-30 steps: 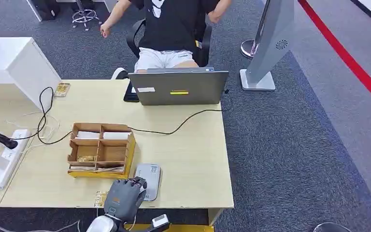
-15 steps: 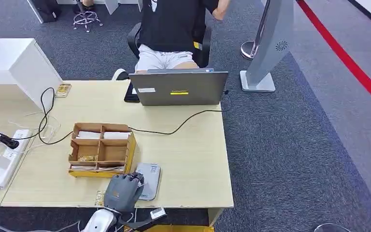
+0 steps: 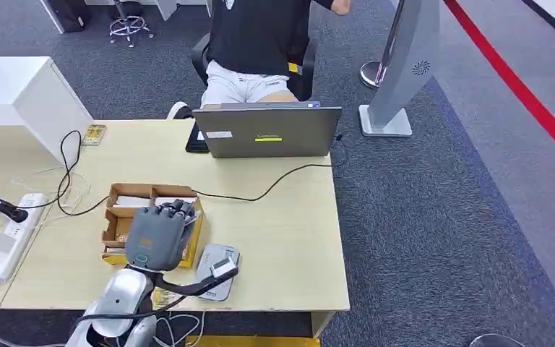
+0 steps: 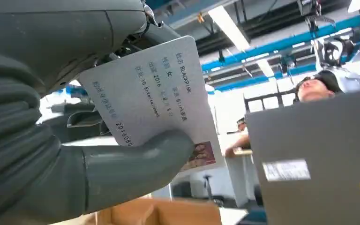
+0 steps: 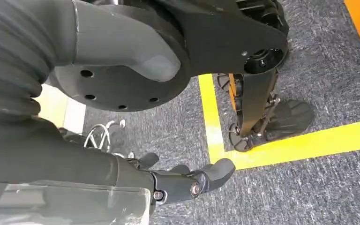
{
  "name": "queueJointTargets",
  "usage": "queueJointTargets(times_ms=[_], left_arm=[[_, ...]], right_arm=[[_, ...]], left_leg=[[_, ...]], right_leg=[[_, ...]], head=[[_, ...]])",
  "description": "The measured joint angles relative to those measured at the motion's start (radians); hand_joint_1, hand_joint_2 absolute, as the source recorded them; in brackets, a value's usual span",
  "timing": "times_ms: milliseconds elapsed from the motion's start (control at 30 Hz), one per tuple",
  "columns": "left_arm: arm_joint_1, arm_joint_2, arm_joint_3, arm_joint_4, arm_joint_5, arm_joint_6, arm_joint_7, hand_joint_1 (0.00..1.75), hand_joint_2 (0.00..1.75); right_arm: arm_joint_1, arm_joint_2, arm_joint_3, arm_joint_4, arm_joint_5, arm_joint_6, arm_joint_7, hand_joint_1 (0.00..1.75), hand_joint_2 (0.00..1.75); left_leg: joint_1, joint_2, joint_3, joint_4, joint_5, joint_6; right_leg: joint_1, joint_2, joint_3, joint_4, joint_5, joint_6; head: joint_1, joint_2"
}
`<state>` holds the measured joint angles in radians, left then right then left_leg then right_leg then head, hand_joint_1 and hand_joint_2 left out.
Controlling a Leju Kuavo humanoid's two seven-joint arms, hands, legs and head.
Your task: Pass the card to the sensor for recognition and then transmit it.
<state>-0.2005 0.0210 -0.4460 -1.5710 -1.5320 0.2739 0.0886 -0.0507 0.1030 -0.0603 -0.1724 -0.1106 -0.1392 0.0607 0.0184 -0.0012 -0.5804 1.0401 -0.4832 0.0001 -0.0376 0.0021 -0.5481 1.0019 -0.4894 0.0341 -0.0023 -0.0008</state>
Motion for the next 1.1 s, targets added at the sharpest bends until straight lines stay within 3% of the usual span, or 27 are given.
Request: queueJointTargets(times_ms=[133,367,733,1100], left_arm=[[-0.112,0.043,0.021,0.011,0.0,-0.042,-0.015,1.75,1.75],[-0.278,0.078,0.19,0.179,0.0,-0.056,-0.065,1.75,1.75],[-0.371,0.087,0.294,0.318,0.0,-0.09,-0.081,1.75,1.75],[-0.442,0.105,0.299,0.414,0.0,-0.079,-0.073,1.75,1.75]], right_arm=[[-0.001,-0.001,0.017,0.0,0.046,0.005,0.018,0.0,1.75],[-0.001,-0.002,0.044,0.001,0.084,0.034,0.028,0.0,1.75],[-0.002,-0.003,0.063,0.001,0.11,0.042,0.027,0.0,1.75],[-0.003,-0.003,0.07,0.001,0.117,0.05,0.021,0.0,1.75]], left_leg=[[0.001,-0.001,-0.001,0.0,0.002,0.0],[0.001,0.001,-0.002,0.0,0.003,-0.001],[0.001,0.001,-0.003,0.0,0.003,-0.001],[0.002,0.001,-0.004,0.0,0.003,-0.002]], right_leg=[[0.001,-0.001,0.0,0.0,0.0,0.0],[0.002,0.001,-0.002,0.001,0.003,-0.003],[0.002,0.002,-0.004,0.001,0.003,-0.003],[0.002,0.001,-0.004,0.001,0.003,-0.003]], head=[[0.0,0.0],[0.001,0.0],[0.0,0.0],[0.001,0.0]])
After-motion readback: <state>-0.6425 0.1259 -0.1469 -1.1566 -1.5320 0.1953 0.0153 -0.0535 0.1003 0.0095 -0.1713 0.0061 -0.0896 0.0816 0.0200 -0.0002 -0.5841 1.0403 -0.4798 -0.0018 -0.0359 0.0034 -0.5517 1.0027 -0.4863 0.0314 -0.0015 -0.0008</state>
